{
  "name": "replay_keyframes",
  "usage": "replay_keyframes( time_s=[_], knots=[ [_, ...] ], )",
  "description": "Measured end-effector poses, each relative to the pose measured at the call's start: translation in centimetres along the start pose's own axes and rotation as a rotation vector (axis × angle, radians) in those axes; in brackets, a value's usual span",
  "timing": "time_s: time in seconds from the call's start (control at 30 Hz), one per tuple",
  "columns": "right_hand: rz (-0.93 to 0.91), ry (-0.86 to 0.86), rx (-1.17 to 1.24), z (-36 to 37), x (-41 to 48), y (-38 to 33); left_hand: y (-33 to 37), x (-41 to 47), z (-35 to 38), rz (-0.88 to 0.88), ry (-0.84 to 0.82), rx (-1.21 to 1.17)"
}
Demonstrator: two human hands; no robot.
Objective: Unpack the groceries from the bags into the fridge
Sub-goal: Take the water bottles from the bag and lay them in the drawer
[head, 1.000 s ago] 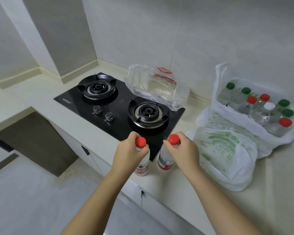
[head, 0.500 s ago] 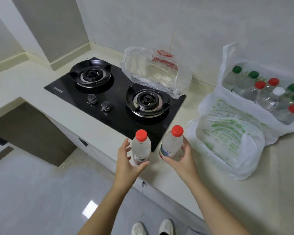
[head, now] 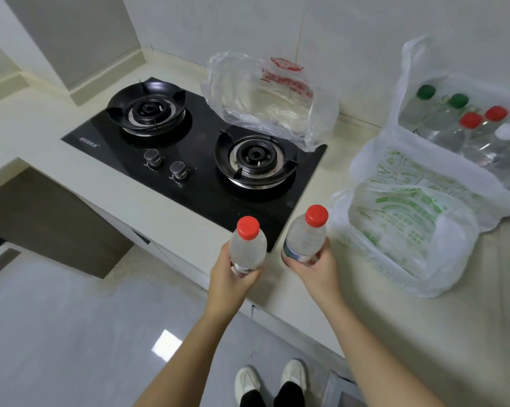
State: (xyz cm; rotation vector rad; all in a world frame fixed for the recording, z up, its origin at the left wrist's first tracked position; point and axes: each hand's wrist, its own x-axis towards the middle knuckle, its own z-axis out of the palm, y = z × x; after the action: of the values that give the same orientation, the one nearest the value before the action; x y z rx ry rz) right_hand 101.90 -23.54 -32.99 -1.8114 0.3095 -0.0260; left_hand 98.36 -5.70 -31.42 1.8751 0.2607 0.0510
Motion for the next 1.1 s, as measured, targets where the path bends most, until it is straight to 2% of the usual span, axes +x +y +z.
replay_keyframes(
  time_s=[0.2,0.37,0.53,0.73,0.9,1.1],
  knots=[
    [-0.076,0.043,0.051,-1.0,-2.2,-4.0,3.6,-1.0,-1.9,0.053,0.045,-0.060],
    [-0.226,0.018,0.174,-2.1,-2.7,-12.1,10.9,-0.2,-4.5,0.208,0.084,-0.204],
    [-0.401,0.005,0.217,-3.1,-4.7,-20.0,17.1,-1.3,-7.0,0.363,0.114,-0.249],
    [-0.448,-0.066,0.274,-2.8,-6.5,-24.6,21.1,-3.8,-10.1,0.391,0.202,-0.263],
    [-0.467,-0.179,0.285,-1.0,-6.5,-27.0,22.5,-5.2,-13.8,0.370,0.357,-0.262],
    [-0.496,-0.460,0.301,3.7,-6.4,-29.5,22.3,-7.4,-18.0,0.304,0.611,-0.225]
  ],
)
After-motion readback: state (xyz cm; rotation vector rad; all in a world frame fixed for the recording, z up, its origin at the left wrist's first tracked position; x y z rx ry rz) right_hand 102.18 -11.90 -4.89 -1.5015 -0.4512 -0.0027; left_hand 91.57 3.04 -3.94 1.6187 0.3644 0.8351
